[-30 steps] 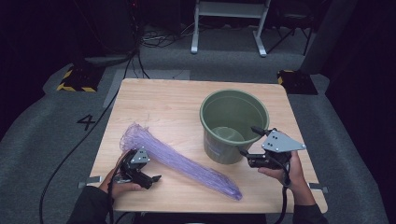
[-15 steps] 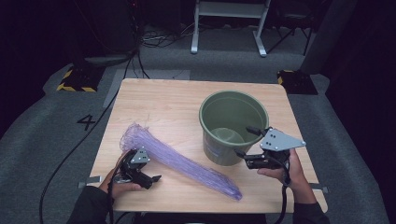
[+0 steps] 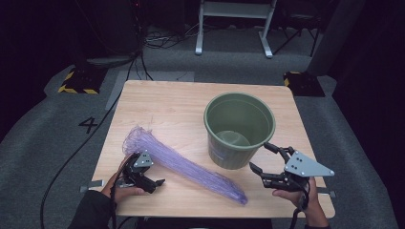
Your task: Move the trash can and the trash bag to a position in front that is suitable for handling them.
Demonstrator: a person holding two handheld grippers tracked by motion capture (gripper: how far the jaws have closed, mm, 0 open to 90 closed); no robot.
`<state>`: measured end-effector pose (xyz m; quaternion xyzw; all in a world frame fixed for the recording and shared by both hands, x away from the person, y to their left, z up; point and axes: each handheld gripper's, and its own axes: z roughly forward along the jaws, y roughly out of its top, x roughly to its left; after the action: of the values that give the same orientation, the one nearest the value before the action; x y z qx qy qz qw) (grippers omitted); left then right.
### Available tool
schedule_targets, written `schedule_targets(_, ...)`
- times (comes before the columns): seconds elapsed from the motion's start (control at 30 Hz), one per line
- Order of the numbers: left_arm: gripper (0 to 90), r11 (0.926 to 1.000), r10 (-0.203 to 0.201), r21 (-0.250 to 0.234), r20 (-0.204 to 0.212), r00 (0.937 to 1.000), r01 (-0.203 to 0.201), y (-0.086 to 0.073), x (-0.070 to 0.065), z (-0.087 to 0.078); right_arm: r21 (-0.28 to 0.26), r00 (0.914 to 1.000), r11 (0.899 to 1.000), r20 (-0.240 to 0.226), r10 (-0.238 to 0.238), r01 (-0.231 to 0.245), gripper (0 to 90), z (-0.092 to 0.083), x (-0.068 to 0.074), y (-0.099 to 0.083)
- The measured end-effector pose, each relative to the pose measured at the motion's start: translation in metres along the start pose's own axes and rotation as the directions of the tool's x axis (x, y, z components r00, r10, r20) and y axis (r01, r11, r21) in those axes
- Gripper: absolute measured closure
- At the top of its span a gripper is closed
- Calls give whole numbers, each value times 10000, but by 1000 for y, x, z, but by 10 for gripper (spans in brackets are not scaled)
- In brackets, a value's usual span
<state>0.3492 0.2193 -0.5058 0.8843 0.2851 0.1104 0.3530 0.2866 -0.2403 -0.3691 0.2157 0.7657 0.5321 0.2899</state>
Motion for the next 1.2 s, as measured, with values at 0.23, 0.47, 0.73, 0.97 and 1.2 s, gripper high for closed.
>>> schedule_targets(0.23,3,10000,-37,-2,-23,10000,37,0,-1,0,555,9982,9978,-464,391,-365,258,-7,8,-23)
schedule_targets(0.47,3,10000,-13,9,-16,10000,13,0,-1,0,1711,9813,9788,-1353,1368,-1128,285,3,16,-66)
schedule_targets(0.73,3,10000,-16,-18,3,10000,16,0,-2,0,2855,9465,9538,-2715,1743,-937,350,22,37,-96)
schedule_targets(0.97,3,10000,7,-16,7,10000,-7,0,-2,0,3337,9479,9416,-2835,1451,-444,461,36,43,-108)
schedule_targets(1.2,3,9999,100,11,68,9999,-100,1,-2,1,3483,9563,9366,-2595,1348,-375,690,51,41,-111)
